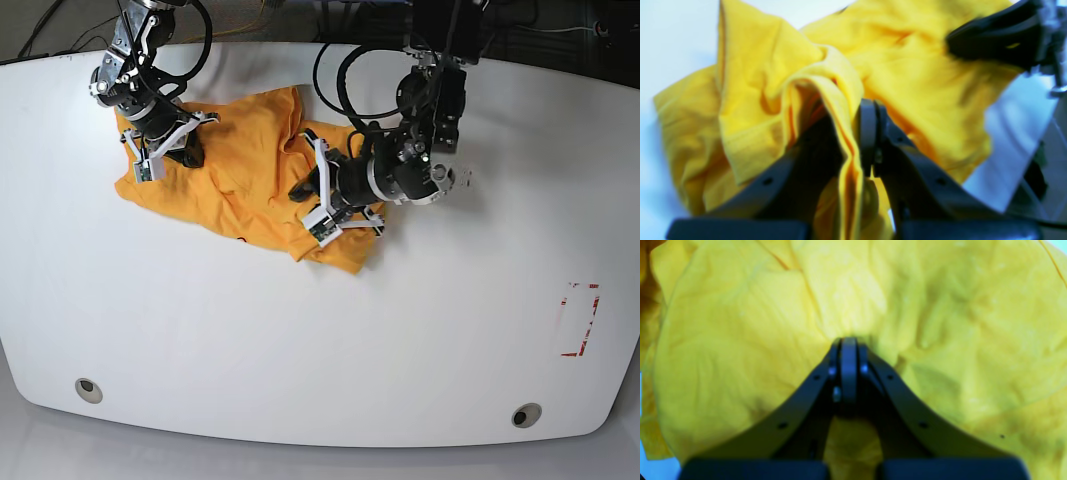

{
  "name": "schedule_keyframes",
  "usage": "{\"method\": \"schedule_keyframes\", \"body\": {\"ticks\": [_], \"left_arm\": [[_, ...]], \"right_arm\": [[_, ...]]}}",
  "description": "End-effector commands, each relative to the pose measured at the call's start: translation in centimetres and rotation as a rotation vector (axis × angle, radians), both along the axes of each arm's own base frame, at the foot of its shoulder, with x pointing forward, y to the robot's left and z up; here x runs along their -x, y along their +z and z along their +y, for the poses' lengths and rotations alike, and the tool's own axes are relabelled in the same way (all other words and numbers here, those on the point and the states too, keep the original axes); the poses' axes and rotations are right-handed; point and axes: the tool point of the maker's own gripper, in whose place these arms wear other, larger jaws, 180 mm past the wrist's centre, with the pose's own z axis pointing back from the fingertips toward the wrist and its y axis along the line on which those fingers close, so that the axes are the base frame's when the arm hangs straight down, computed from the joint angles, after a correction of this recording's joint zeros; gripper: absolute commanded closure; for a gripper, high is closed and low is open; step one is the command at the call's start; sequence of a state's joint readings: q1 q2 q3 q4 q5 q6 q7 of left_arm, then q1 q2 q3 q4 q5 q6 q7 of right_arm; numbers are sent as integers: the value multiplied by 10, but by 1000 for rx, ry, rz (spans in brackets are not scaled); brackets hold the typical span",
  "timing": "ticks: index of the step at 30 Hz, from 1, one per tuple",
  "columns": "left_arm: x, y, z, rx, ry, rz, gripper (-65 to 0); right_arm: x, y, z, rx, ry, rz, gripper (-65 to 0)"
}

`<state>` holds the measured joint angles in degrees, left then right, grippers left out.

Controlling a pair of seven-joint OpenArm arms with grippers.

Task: Layout the t-shirt on the table in an organized manner, then fold the t-shirt properly
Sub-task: 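Lower the folded end with the left gripper onto the shirt's middle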

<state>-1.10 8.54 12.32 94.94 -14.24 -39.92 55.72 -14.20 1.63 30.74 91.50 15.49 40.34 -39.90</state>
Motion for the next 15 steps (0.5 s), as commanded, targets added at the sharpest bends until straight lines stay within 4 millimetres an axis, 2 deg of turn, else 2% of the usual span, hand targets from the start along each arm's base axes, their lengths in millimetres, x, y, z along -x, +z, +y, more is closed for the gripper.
{"method": "schedule_keyframes", "body": {"ticks": [1, 15], "left_arm": [[-7, 13, -11, 64, -5, -31, -31], [-17, 4, -18, 70, -20, -7, -31]], "right_arm": [[15, -12, -6, 50, 20, 88, 0], [15, -13, -6, 50, 19, 90, 0]]}}
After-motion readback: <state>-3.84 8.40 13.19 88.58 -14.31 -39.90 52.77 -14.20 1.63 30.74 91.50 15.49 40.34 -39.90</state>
